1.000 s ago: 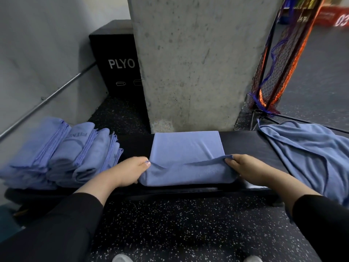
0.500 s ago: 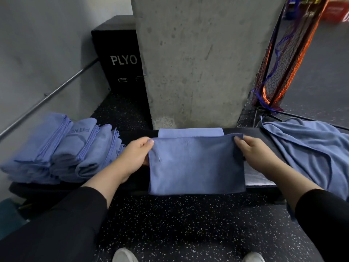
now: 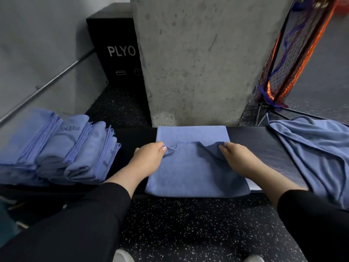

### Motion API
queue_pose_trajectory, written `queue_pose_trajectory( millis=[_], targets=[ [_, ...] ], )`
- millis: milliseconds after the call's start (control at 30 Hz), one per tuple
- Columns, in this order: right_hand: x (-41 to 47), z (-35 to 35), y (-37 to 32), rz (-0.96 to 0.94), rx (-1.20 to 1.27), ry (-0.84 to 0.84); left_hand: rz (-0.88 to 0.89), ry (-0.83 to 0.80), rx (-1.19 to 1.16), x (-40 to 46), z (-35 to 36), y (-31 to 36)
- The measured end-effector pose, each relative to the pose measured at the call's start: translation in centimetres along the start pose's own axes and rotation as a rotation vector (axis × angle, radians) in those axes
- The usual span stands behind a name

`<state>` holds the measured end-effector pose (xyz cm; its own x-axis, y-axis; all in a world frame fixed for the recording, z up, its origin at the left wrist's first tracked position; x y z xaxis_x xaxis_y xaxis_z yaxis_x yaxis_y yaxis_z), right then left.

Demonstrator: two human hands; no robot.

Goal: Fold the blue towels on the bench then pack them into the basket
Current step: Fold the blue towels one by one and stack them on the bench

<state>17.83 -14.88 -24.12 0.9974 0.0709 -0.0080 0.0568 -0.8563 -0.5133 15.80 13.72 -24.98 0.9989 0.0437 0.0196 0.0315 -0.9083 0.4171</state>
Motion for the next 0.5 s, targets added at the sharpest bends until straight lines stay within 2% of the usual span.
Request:
queue_pose_trajectory(
  millis=[133,367,433,500],
  targets=[
    [-0.9,-0.8,0.3,0.022,-0.095,-0.06,0.06,-0.074,0.06,-1.5,-1.2,0.8],
    [-3.6,-2.6,0.8,0.003,-0.208,-0.287,0.137,-0.226,0.123,-4.7,-2.3,0.6],
    [-4.5,-3.2,1.0,-0.015,-0.166,-0.316,0.164,-0.239,0.077,-5.4,-2.6,0.5],
    [-5.0,-3.8,1.4,-0.021,0.024,-0.272,0.154,-0.191,-0.127,-5.7,-3.3,0.5]
  ],
)
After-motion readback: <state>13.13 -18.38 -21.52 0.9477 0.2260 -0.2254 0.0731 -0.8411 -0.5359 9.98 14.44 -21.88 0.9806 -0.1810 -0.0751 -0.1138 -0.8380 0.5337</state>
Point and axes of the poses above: each hand's wrist, its own x-axis towards the middle knuckle, its own z-axis out of the palm, y = z × x, the point moved 1 cm from there along x, towards the middle knuckle, and after that the axes turned 7 degrees about y, right-handed, at the moved point
